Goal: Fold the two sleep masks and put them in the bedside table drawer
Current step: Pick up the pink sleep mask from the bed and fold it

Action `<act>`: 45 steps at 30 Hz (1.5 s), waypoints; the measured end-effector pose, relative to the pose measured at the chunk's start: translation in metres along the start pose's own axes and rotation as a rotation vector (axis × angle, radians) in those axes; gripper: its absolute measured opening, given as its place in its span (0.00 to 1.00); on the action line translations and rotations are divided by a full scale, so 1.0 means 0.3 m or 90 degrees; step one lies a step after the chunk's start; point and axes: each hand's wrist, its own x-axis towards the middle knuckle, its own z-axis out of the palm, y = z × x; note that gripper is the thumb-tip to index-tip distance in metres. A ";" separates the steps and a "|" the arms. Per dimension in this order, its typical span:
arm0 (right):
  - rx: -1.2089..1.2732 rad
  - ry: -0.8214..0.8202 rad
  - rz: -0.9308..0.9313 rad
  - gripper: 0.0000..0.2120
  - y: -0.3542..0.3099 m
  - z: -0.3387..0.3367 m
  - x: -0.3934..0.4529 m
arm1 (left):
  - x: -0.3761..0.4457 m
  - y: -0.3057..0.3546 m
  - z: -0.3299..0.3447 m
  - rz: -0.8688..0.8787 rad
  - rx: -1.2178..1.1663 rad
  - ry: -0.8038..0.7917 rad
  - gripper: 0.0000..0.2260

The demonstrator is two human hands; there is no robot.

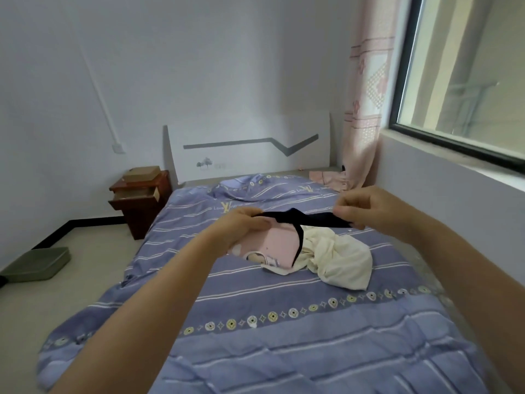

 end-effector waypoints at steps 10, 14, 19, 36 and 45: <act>-0.035 -0.115 0.175 0.14 0.040 0.060 0.014 | 0.045 -0.017 0.055 -0.027 -0.236 0.043 0.09; -0.066 -0.121 0.196 0.09 0.057 0.074 0.014 | 0.052 -0.029 0.084 0.017 -0.219 0.057 0.11; 0.051 -0.120 0.271 0.07 0.079 0.065 0.012 | 0.047 -0.036 0.110 0.073 -0.208 0.096 0.13; 0.136 0.323 0.091 0.04 0.141 0.218 -0.023 | 0.009 -0.161 0.228 0.170 -0.205 0.022 0.13; -0.086 0.146 -0.065 0.08 0.112 0.152 -0.042 | -0.014 -0.009 0.147 0.224 0.207 -0.027 0.04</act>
